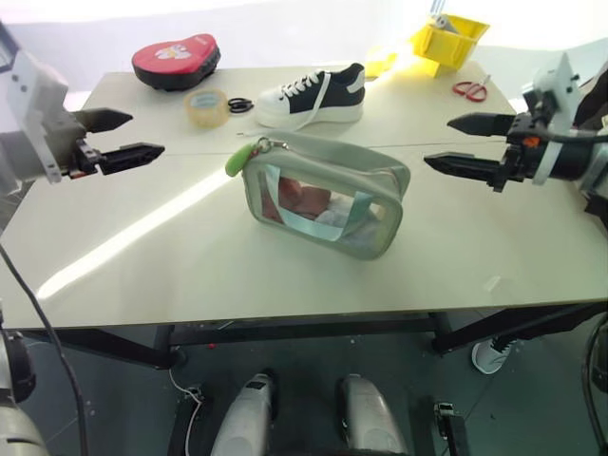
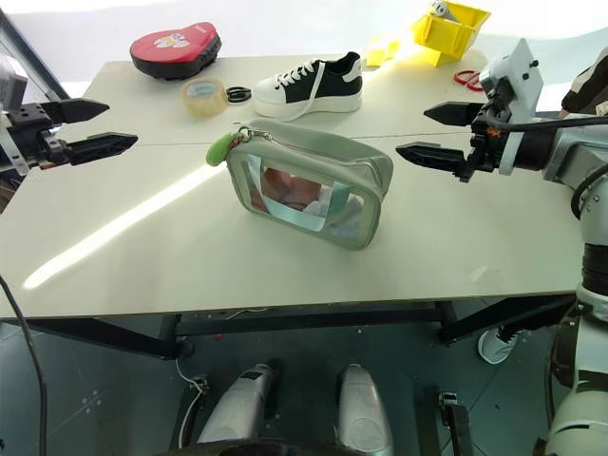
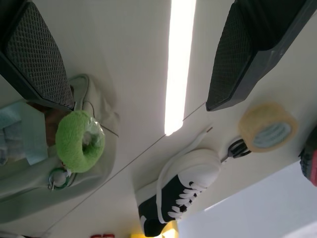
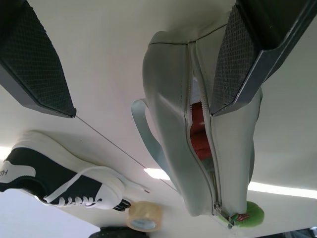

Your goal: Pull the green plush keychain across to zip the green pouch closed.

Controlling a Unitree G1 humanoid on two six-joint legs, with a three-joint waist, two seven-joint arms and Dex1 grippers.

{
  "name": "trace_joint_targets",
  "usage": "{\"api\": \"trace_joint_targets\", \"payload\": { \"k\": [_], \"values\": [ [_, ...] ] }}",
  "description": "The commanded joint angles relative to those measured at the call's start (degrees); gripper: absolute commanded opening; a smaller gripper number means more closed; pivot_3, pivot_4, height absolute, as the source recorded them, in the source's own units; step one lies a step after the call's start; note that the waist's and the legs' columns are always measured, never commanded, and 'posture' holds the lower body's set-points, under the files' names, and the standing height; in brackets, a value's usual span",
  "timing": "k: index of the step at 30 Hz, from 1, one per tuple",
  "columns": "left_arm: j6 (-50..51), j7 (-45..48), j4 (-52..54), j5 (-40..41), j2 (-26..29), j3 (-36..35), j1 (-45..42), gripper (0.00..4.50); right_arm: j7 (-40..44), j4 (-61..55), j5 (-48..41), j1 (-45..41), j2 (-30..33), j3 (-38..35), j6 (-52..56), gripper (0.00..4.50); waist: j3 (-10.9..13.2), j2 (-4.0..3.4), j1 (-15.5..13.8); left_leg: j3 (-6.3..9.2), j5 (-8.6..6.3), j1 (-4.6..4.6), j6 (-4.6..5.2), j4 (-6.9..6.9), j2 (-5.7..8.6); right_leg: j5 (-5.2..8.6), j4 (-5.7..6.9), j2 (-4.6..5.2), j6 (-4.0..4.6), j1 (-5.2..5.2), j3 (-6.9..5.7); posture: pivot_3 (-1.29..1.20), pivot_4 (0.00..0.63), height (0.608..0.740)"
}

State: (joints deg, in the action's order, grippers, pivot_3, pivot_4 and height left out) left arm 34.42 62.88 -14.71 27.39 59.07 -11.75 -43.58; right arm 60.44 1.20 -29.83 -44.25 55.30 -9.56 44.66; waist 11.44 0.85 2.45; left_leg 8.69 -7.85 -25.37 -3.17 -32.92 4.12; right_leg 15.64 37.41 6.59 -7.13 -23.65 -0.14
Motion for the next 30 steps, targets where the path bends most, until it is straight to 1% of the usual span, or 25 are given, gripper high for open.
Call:
{"api": "trace_joint_targets", "payload": {
  "k": [1, 9, 15, 18, 24, 27, 30],
  "values": [
    [-0.4, -1.62, -0.85, -0.34, -0.53, -1.02, -3.09, 4.47, -1.4, -1.99, -0.59, 0.65, 1.2, -2.99, -0.33, 4.5, 0.0, 0.0, -0.13, -0.01, 0.0, 0.0, 0.0, 0.0, 0.01, 0.0, 0.0, 0.0, 0.0, 0.0, 0.0, 0.0, 0.15, 0.74],
    [-1.17, -0.63, -0.66, -0.82, -1.67, -0.29, -3.97, 4.47, -3.13, -4.08, -2.2, 1.17, 0.11, -3.36, 0.47, 4.5, 0.01, 0.02, 0.15, -0.06, 0.0, 0.01, 0.01, -0.02, 0.01, -0.01, 0.02, -0.01, -0.02, 0.0, 0.0, 0.0, 0.15, 0.74],
    [0.95, 0.09, 1.87, 0.46, -2.47, 0.39, -4.39, 4.47, -2.15, -9.61, -6.17, 2.68, 0.19, -2.66, 3.95, 4.5, 0.01, 0.03, 0.0, -0.06, 0.0, 0.0, 0.02, -0.04, 0.01, -0.01, 0.03, -0.01, -0.03, 0.01, 0.0, 0.0, 0.15, 0.74],
    [3.4, 0.98, 7.55, 2.26, -3.66, 1.95, -4.03, 4.47, -1.93, -12.9, -8.01, 2.48, -0.47, -1.1, 5.62, 4.5, 0.01, 0.03, -0.01, -0.06, 0.0, 0.0, 0.02, -0.06, 0.0, -0.02, 0.02, 0.0, -0.05, 0.03, 0.0, 0.0, 0.15, 0.74],
    [7.18, 0.94, 19.52, 4.66, -8.08, 6.88, -4.15, 4.47, -2.3, -17.38, -7.12, 3.03, -1.92, 3.89, 5.58, 4.5, 0.01, 0.03, -0.07, -0.06, 0.0, 0.01, 0.02, -0.14, 0.0, -0.04, 0.02, 0.0, -0.06, 0.08, 0.01, 0.0, 0.15, 0.74],
    [8.99, 1.68, 23.05, 7.2, -10.3, 8.36, -5.74, 4.47, -2.54, -17.22, -4.65, 3.05, -2.55, 6.64, 3.3, 4.5, 0.01, 0.04, -0.08, -0.06, 0.0, 0.01, 0.02, -0.14, 0.0, -0.04, 0.02, 0.0, -0.06, 0.08, 0.01, 0.0, 0.15, 0.74],
    [10.04, 3.8, 25.35, 9.09, -10.37, 9.29, -6.2, 4.47, -3.55, -15.03, -2.15, 2.21, -3.18, 8.37, 1.38, 4.5, 0.0, 0.04, 0.14, -0.09, 0.01, 0.03, 0.03, -0.14, 0.01, -0.04, 0.03, -0.01, -0.07, 0.08, 0.02, 0.0, 0.15, 0.74]
  ]
}}
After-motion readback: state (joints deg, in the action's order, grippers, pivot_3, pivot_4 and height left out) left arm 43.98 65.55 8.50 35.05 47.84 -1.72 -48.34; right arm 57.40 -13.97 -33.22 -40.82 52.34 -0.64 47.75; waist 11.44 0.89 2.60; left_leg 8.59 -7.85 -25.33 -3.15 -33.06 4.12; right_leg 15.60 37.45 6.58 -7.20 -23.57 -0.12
